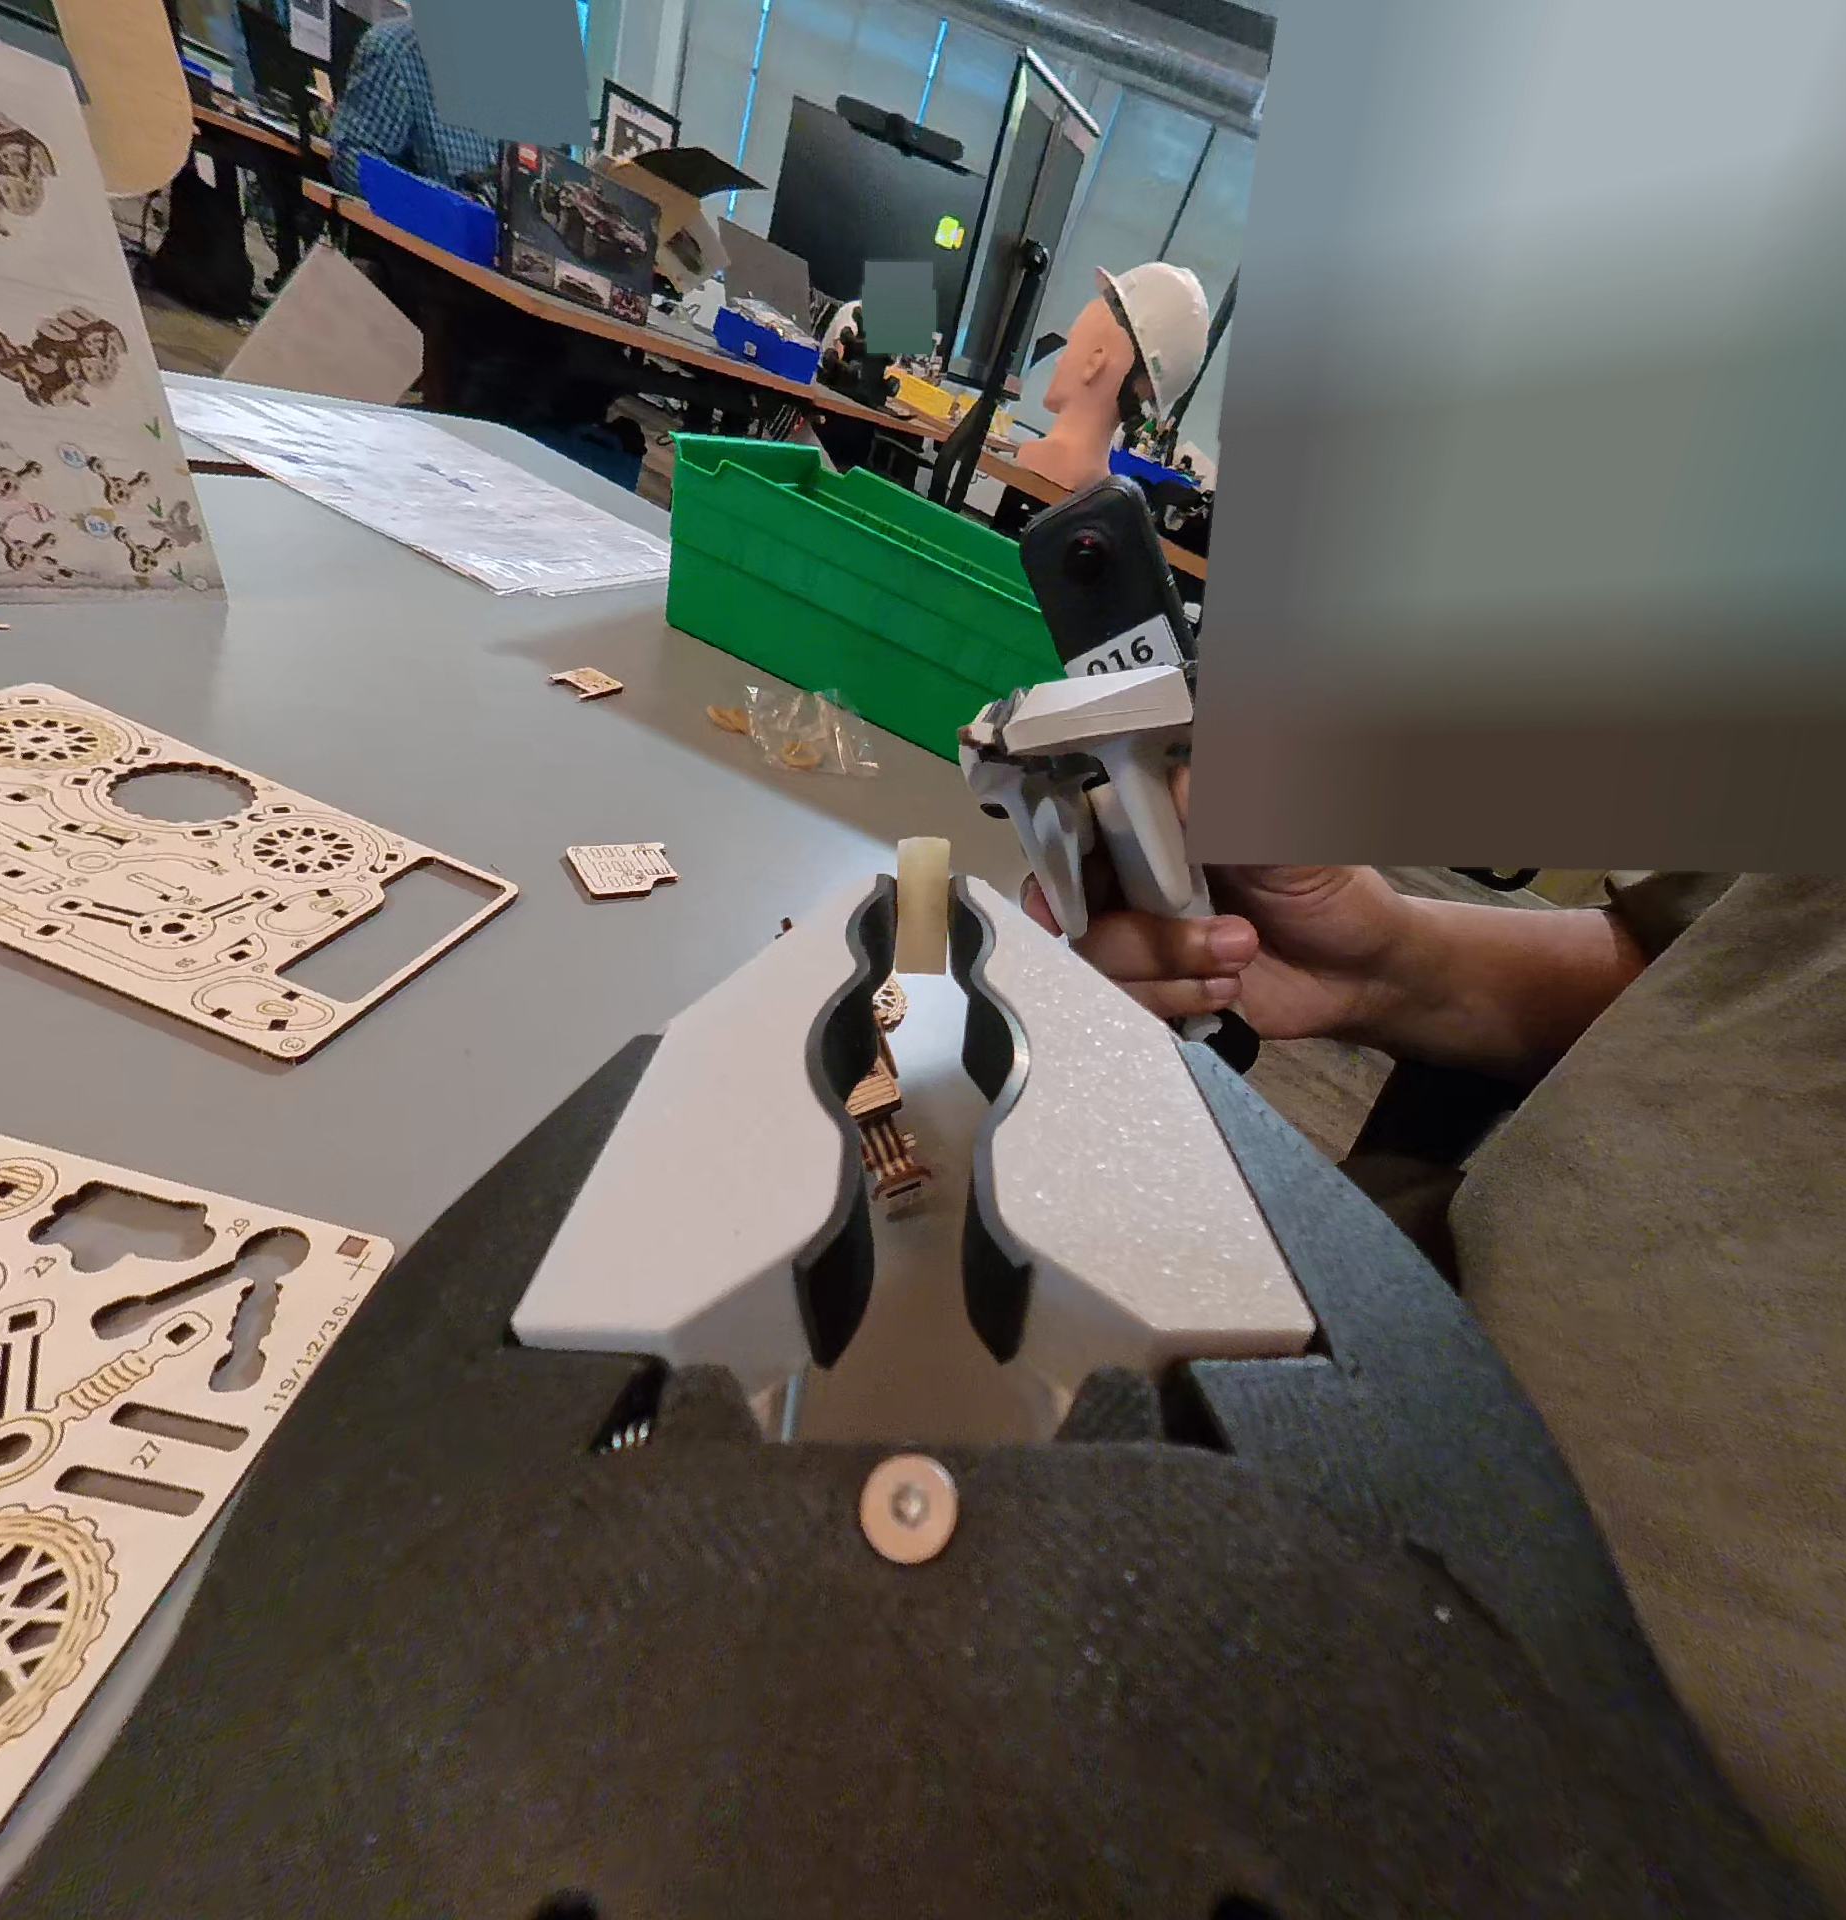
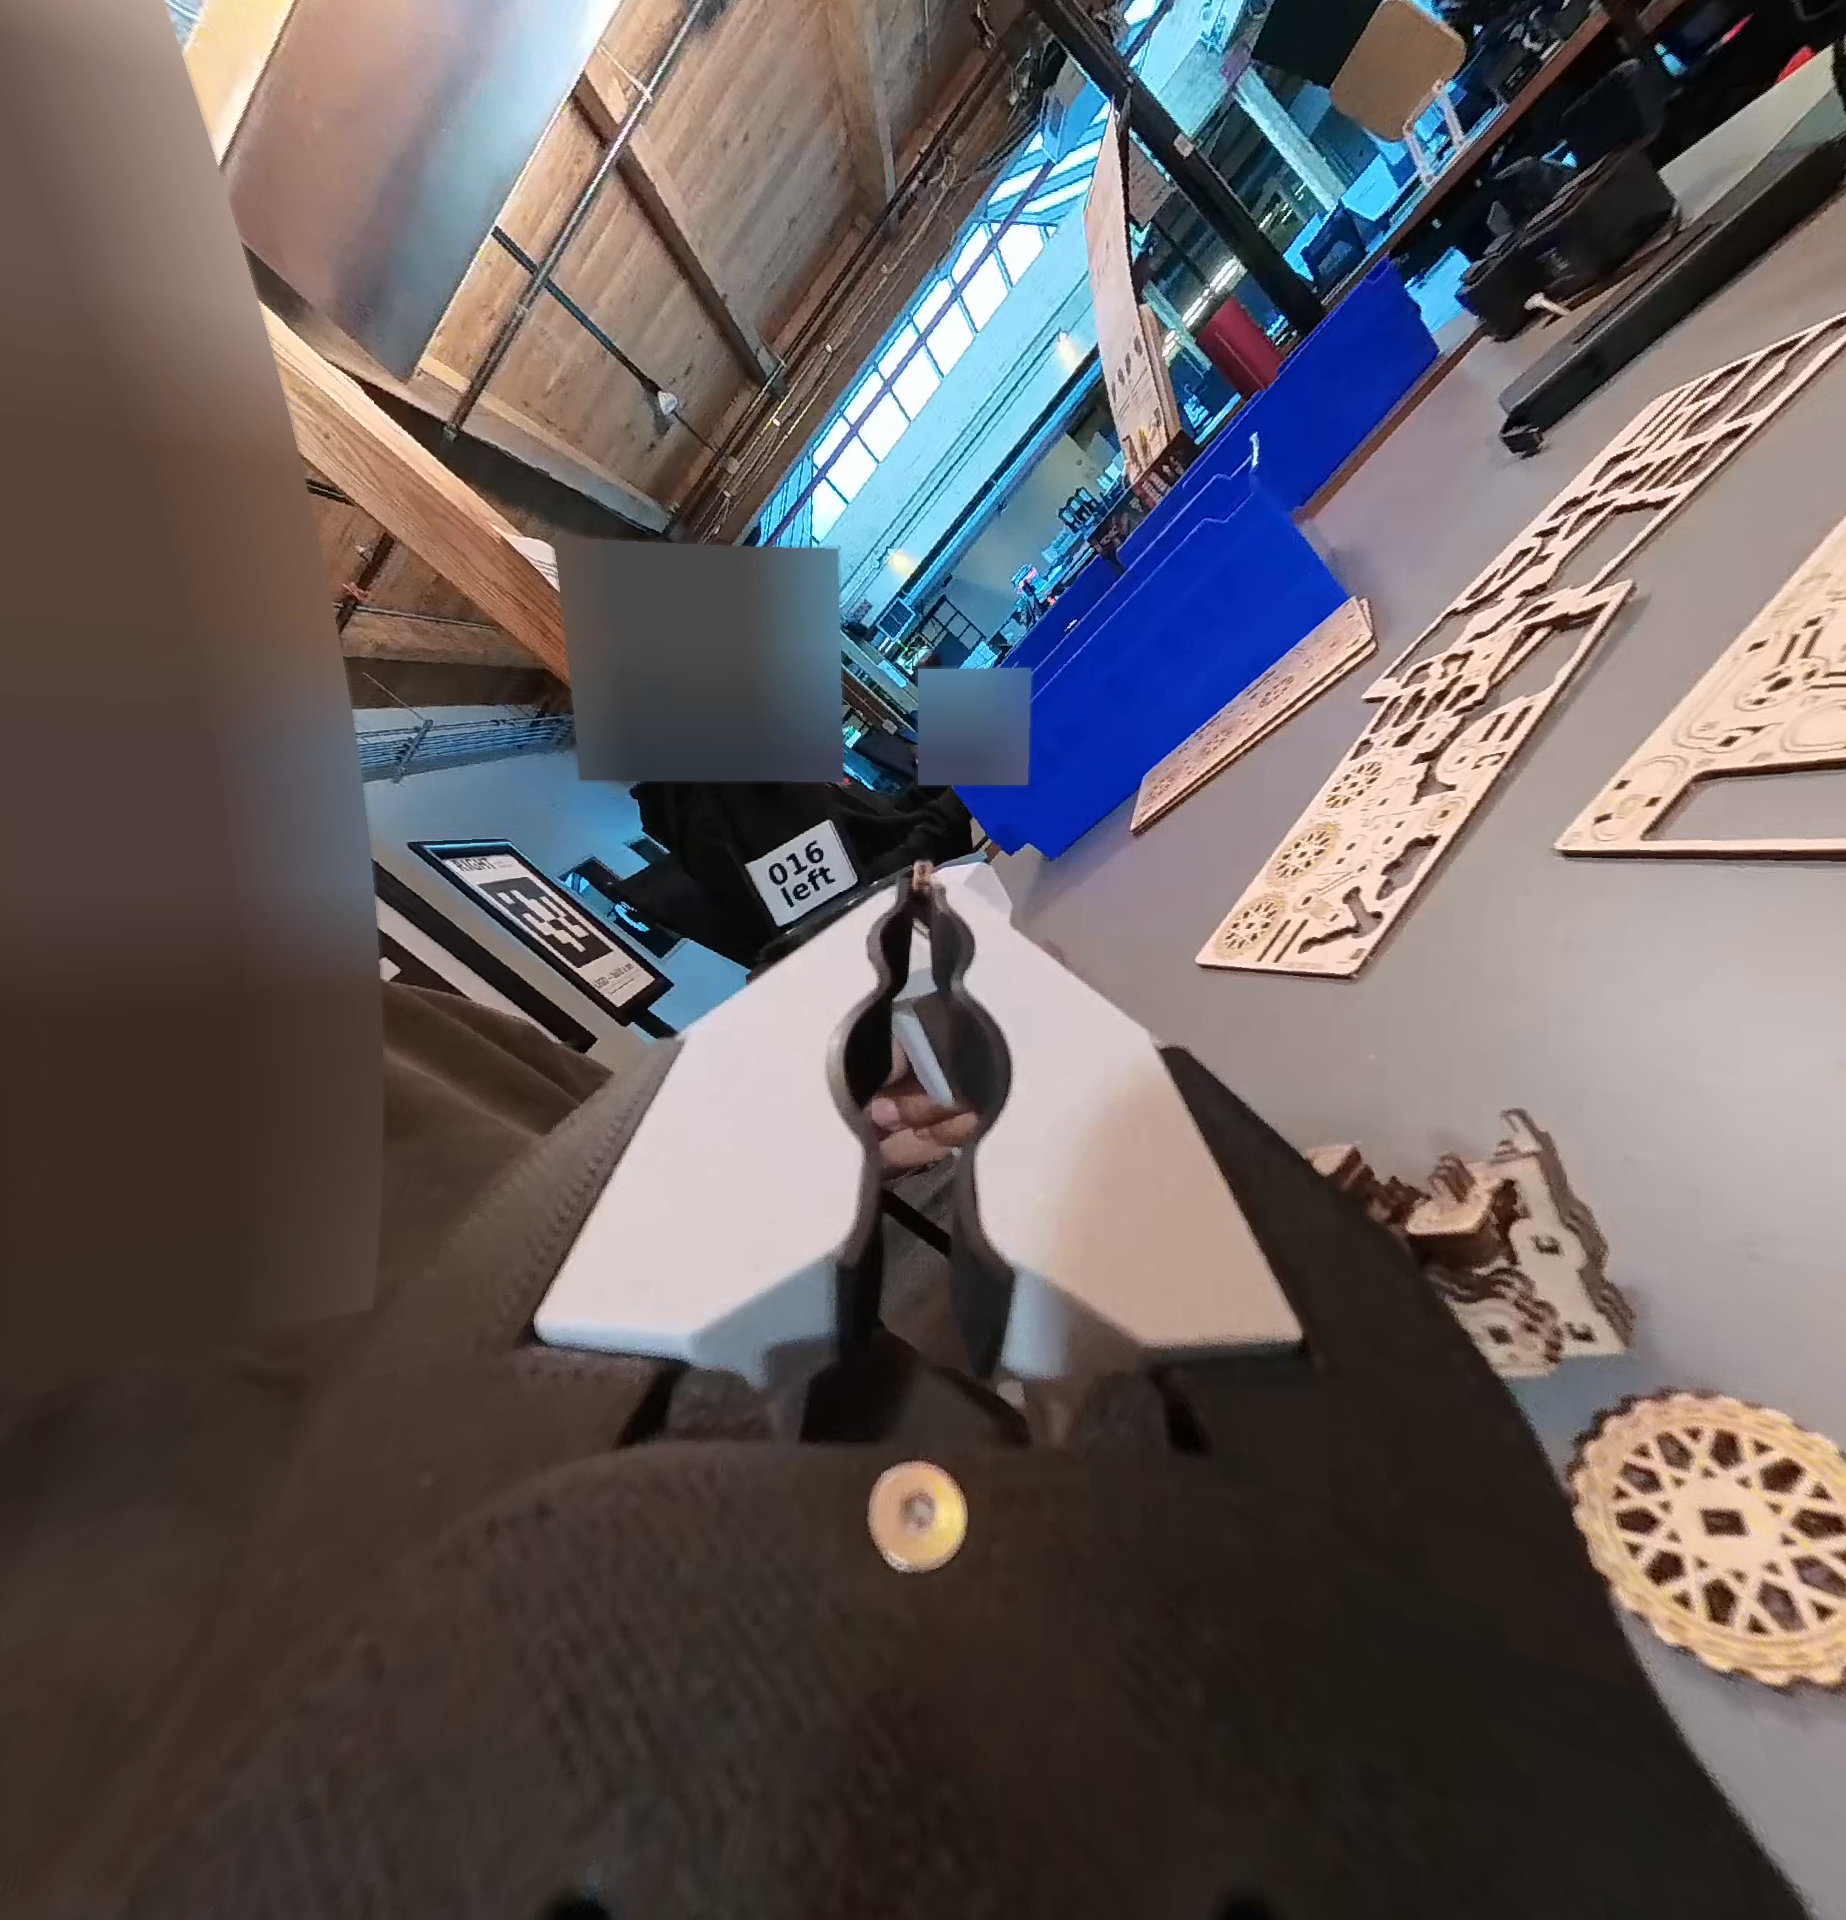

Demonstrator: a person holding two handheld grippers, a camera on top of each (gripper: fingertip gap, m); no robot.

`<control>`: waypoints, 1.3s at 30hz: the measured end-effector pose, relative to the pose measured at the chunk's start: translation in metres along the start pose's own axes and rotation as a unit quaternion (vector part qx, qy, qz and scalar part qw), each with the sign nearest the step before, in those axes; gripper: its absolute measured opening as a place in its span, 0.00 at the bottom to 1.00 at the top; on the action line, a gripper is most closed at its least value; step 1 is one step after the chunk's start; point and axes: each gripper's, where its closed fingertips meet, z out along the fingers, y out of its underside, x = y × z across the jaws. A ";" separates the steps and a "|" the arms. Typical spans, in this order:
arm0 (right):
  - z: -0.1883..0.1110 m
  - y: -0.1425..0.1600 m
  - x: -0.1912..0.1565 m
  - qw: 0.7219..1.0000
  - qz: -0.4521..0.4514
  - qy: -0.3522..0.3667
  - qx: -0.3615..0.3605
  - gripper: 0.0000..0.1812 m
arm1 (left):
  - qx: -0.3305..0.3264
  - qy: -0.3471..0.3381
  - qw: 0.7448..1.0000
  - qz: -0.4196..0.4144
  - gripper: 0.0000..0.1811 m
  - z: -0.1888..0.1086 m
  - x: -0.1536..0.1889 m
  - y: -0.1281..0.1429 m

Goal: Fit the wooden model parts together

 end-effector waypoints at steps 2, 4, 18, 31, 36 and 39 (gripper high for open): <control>0.000 0.001 0.000 1.000 0.001 0.002 -0.002 0.00 | 0.001 0.000 1.000 0.000 0.04 0.000 0.000 0.000; 0.000 0.001 0.001 1.000 0.005 0.004 -0.006 0.00 | 0.003 0.000 1.000 0.001 0.04 0.000 0.000 -0.001; -0.005 -0.010 -0.009 0.850 -0.493 0.185 -0.014 0.00 | 0.012 -0.003 1.000 0.006 0.04 -0.002 -0.002 -0.004; -0.010 -0.014 0.002 0.849 -0.456 0.263 -0.043 0.01 | 0.015 0.003 1.000 -0.013 0.04 -0.002 -0.002 -0.005; -0.013 -0.013 0.009 0.831 -0.464 0.301 -0.053 0.01 | 0.016 -0.003 1.000 -0.013 0.04 -0.003 -0.005 -0.005; -0.010 -0.005 0.006 0.849 -0.448 0.273 -0.056 0.01 | 0.013 -0.009 1.000 0.001 0.04 -0.003 -0.005 -0.005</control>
